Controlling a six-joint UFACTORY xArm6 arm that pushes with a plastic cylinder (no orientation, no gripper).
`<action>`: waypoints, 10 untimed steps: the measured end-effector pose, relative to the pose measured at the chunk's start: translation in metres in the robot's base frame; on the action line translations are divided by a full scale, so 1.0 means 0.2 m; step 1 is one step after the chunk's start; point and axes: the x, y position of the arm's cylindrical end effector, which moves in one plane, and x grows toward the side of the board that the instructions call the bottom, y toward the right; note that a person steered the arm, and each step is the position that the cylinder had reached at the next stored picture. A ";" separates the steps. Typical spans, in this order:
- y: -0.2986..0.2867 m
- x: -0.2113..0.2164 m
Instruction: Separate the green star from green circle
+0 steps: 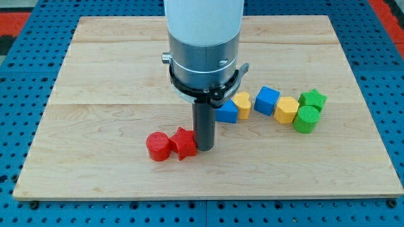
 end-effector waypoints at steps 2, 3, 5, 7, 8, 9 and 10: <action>0.05 -0.02; 0.05 -0.02; 0.16 -0.02; 0.90 0.08; 0.96 -0.02; 0.96 -0.16; 1.00 -0.28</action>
